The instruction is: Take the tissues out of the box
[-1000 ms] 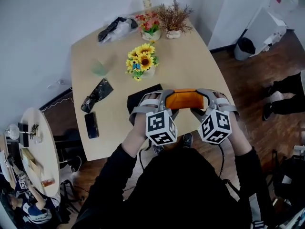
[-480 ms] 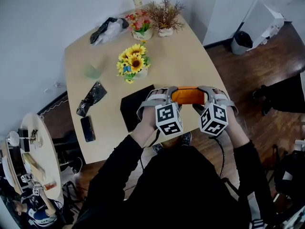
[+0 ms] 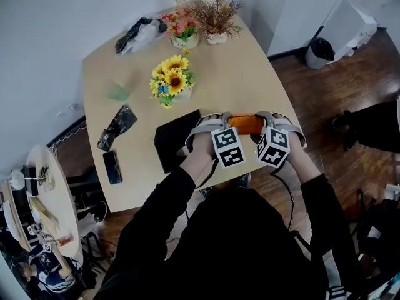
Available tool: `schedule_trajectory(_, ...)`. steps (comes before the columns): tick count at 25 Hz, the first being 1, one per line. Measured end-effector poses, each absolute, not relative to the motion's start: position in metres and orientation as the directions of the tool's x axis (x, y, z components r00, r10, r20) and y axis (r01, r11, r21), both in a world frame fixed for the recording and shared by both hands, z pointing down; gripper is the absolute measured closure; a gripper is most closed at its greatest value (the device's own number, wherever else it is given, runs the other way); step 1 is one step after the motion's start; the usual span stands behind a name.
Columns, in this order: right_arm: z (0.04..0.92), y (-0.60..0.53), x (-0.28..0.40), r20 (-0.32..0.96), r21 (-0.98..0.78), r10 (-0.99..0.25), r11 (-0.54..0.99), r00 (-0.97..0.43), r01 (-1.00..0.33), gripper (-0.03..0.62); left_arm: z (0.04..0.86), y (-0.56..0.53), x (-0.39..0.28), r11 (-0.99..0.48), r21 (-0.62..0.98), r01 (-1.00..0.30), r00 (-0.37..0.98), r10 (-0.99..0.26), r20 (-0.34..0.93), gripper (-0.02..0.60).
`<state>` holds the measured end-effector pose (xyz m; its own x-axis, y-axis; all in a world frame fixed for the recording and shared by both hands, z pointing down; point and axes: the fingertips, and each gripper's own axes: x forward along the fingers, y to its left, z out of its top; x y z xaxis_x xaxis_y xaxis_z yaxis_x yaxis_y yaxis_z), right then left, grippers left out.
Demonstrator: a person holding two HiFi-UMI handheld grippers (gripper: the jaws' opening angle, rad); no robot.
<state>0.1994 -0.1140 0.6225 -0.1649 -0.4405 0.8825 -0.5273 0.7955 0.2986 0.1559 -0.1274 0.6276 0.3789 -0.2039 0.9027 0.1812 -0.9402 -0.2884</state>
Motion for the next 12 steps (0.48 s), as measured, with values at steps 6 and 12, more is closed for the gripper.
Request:
schedule_trajectory(6, 0.647, -0.111, 0.198, 0.921, 0.228, -0.354, 0.826, -0.160, -0.515, 0.295, 0.654, -0.125, 0.155, -0.957, -0.214, 0.195, 0.282, -0.155, 0.947, 0.301)
schedule_trajectory(12, 0.655, -0.110, 0.200, 0.932, 0.212, -0.330, 0.834, -0.152, -0.510, 0.289, 0.663, -0.124, 0.157, -0.956, -0.206, 0.209, 0.237, -0.155, 0.959, 0.298)
